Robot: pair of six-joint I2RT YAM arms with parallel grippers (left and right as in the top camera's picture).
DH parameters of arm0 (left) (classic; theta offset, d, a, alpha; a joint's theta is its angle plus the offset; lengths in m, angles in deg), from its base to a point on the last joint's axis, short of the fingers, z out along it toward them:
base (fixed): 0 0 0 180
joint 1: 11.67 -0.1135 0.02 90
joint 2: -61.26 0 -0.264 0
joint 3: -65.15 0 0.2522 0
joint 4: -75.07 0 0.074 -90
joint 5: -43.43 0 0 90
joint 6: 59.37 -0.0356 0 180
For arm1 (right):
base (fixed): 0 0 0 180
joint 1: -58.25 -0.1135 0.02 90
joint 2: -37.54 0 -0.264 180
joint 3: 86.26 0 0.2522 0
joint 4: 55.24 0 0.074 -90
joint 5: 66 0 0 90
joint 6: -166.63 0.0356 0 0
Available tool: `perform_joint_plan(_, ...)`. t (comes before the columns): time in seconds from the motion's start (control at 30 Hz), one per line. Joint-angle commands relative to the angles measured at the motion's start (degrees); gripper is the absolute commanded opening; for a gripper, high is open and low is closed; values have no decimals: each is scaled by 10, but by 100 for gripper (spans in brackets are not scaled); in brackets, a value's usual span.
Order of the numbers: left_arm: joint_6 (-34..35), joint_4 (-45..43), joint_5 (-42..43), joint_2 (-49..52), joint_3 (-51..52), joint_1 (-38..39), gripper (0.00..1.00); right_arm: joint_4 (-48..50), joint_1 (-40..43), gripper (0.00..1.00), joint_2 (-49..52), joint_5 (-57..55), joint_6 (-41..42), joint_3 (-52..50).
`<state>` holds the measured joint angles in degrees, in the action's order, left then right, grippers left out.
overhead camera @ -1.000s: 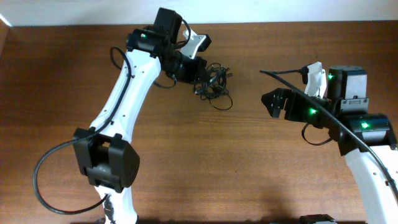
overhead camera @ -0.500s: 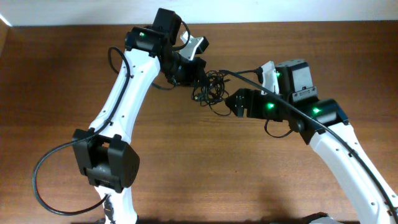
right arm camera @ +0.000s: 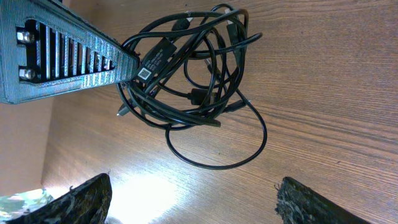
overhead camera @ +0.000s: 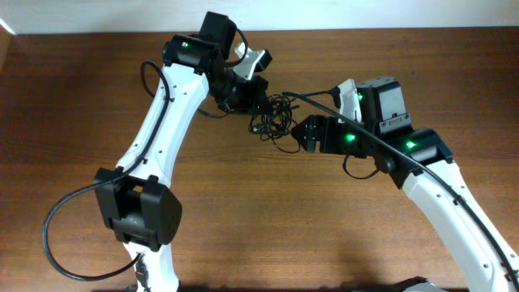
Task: Untangle cables
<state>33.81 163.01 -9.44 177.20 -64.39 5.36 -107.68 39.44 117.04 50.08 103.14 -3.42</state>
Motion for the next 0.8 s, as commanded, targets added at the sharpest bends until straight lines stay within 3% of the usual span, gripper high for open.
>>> perform_joint_plan(0.0, 24, 0, 15, -9, -10, 2, 0, 2, -4, 86, 3, 19, -5, 10)
perform_joint_plan(0.23, 24, -9, -44, -9, -10, 2, 0, 6, -3, 85, 3, 22, 68, 10)
perform_joint_plan(0.43, 24, -28, -64, -9, -8, 2, 0, 18, -2, 85, 6, 16, 180, 10)
perform_joint_plan(0.57, 24, -30, -96, -9, -8, 2, 0, 19, -2, 67, 8, 16, 274, 10)
perform_joint_plan(0.77, 24, -59, -96, -9, -7, 2, 0, 42, -3, 60, 33, 26, 395, 10)
